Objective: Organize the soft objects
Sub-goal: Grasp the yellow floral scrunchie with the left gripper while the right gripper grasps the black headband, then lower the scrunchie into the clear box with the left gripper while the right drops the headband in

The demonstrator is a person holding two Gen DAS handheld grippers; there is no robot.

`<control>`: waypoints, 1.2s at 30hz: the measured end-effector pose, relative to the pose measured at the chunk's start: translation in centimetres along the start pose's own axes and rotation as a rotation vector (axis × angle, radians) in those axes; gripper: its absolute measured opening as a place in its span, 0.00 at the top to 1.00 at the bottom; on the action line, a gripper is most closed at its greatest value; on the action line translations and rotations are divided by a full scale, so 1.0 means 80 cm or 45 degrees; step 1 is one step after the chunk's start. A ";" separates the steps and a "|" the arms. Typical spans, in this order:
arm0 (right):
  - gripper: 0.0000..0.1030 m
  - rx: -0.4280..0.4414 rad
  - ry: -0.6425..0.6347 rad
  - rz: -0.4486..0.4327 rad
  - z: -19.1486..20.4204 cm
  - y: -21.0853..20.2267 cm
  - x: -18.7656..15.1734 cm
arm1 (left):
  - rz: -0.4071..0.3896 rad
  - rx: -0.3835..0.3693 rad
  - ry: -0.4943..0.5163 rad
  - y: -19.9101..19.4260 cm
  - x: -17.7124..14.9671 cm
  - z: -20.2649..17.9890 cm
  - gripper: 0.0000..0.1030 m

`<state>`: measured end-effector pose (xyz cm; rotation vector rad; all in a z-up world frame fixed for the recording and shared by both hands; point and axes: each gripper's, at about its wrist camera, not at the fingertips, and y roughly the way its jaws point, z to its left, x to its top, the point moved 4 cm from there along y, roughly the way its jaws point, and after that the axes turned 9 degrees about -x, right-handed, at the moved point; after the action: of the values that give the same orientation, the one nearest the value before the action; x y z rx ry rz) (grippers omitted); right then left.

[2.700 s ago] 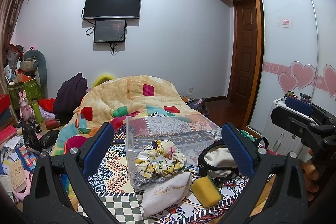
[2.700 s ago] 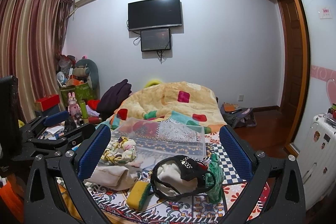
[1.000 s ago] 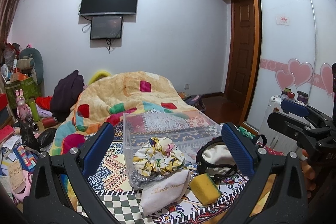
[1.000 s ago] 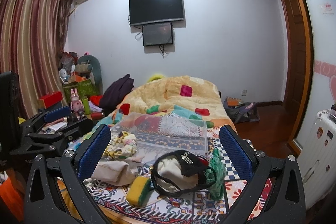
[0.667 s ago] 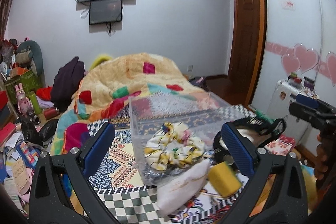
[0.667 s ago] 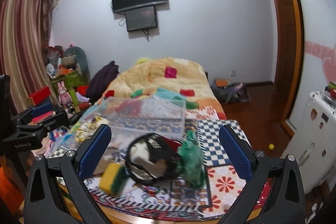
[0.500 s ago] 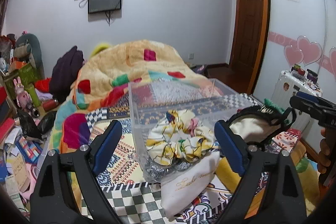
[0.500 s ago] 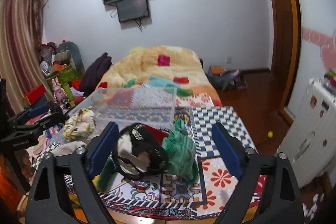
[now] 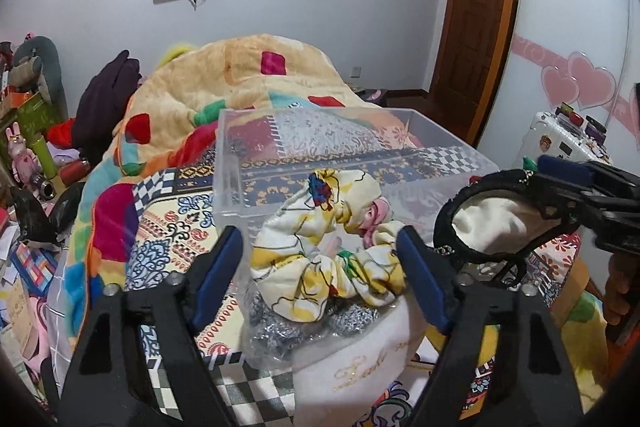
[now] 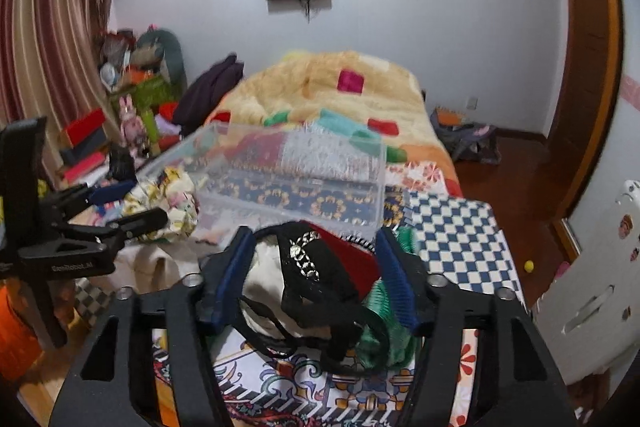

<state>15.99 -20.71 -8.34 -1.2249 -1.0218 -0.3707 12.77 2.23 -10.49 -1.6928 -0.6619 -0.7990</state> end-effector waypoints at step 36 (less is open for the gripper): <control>0.89 0.175 0.043 -0.249 0.048 -0.024 0.080 | -0.240 -0.032 0.051 -0.059 0.072 0.005 0.93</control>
<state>16.32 -16.20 -2.13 -0.9957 -1.1225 -0.4636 12.77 3.96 -3.21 -1.6492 -0.7950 -0.9753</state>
